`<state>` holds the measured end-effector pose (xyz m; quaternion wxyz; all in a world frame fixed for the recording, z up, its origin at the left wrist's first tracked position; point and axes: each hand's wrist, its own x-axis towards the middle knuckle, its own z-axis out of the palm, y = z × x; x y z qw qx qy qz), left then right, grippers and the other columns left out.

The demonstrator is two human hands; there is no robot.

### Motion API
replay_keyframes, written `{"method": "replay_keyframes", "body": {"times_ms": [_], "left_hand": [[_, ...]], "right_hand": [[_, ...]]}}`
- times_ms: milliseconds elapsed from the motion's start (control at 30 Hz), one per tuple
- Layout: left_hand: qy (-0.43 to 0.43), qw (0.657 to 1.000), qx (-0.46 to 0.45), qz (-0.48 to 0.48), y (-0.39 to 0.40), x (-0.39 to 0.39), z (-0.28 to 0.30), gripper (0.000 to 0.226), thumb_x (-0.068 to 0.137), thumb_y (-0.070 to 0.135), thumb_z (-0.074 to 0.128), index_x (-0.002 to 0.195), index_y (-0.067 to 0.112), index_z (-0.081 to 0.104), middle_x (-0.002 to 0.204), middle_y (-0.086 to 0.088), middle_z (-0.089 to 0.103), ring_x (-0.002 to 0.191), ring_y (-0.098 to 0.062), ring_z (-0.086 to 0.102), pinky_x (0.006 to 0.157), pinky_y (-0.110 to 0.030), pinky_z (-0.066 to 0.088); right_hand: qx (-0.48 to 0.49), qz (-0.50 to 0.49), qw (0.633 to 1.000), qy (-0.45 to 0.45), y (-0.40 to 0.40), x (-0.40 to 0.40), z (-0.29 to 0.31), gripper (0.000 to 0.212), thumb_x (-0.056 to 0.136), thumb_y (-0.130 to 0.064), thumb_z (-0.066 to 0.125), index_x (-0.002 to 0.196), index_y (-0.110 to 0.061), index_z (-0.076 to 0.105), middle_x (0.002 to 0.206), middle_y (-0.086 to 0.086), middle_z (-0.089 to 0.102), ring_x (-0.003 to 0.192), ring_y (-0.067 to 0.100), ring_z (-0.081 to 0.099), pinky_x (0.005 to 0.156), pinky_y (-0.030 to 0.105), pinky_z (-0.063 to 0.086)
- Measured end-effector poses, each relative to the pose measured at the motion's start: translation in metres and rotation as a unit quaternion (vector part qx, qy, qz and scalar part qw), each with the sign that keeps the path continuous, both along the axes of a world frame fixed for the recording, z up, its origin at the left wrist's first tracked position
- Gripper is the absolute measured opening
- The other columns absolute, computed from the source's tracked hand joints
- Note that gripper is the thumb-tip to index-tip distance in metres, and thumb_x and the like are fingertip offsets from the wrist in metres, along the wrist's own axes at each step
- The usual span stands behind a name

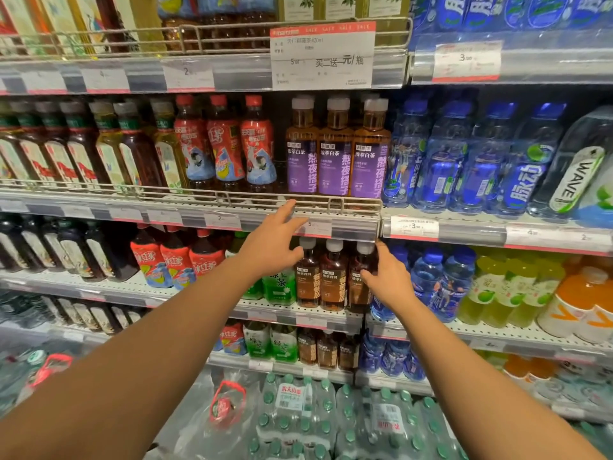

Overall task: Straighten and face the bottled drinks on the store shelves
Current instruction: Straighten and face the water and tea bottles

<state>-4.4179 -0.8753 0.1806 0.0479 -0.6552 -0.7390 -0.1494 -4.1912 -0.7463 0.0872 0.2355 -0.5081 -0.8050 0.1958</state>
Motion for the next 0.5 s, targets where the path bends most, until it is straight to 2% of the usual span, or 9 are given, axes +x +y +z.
{"method": "replay_keyframes", "body": {"times_ms": [67,167,233,367,433,500], "left_hand": [[-0.023,1.000,0.014,-0.011,-0.010,0.002,0.000,0.063,0.095,0.038,0.060,0.153,0.029,0.039,0.169,0.005,0.009,0.151,-0.022,0.021,0.108,-0.044,0.043],[-0.058,0.998,0.022,-0.022,-0.032,0.005,0.001,0.054,0.096,0.033,0.060,0.148,0.024,0.048,0.159,0.001,0.038,0.144,-0.021,0.037,0.111,-0.037,0.037],[-0.085,0.996,0.027,-0.020,-0.051,0.007,-0.004,0.050,0.097,0.032,0.060,0.145,0.021,0.052,0.152,0.001,0.048,0.139,-0.017,0.044,0.111,-0.033,0.036],[-0.130,0.992,-0.010,0.005,-0.092,0.006,-0.028,0.049,0.098,0.035,0.060,0.145,0.025,0.052,0.148,0.006,0.053,0.135,-0.013,0.048,0.111,-0.035,0.040],[-0.134,0.990,-0.039,0.015,-0.113,0.005,-0.040,0.050,0.098,0.038,0.060,0.146,0.027,0.051,0.149,0.007,0.052,0.134,-0.012,0.049,0.110,-0.033,0.041],[-0.160,0.985,-0.053,0.027,-0.136,0.003,-0.048,0.050,0.099,0.039,0.060,0.146,0.027,0.051,0.148,0.009,0.052,0.123,-0.008,0.055,0.102,-0.028,0.046]], "right_hand": [[-0.004,0.018,1.000,0.005,-0.009,0.007,0.003,0.074,0.094,-0.032,0.068,0.156,-0.021,0.031,0.136,0.013,0.062,0.115,0.035,0.062,0.086,0.041,0.051],[-0.048,0.072,0.996,0.008,-0.027,0.016,0.007,0.059,0.093,-0.038,0.069,0.146,-0.027,0.046,0.131,0.003,0.065,0.111,0.028,0.062,0.085,0.037,0.047],[-0.080,0.112,0.990,0.018,-0.041,0.020,0.007,0.053,0.091,-0.040,0.071,0.140,-0.030,0.053,0.124,-0.002,0.067,0.107,0.022,0.063,0.091,0.038,0.050],[-0.109,0.171,0.978,0.054,-0.073,0.017,0.008,0.048,0.089,-0.040,0.075,0.133,-0.031,0.058,0.104,-0.008,0.069,0.096,0.016,0.067,0.094,0.042,0.052],[-0.107,0.194,0.974,0.050,-0.088,0.011,0.007,0.044,0.090,-0.041,0.073,0.131,-0.033,0.059,0.102,-0.012,0.069,0.091,0.010,0.067,0.093,0.038,0.052],[-0.105,0.220,0.969,0.030,-0.103,0.002,0.006,0.042,0.091,-0.043,0.071,0.131,-0.034,0.059,0.103,-0.014,0.069,0.088,0.008,0.067,0.090,0.037,0.052]]}}
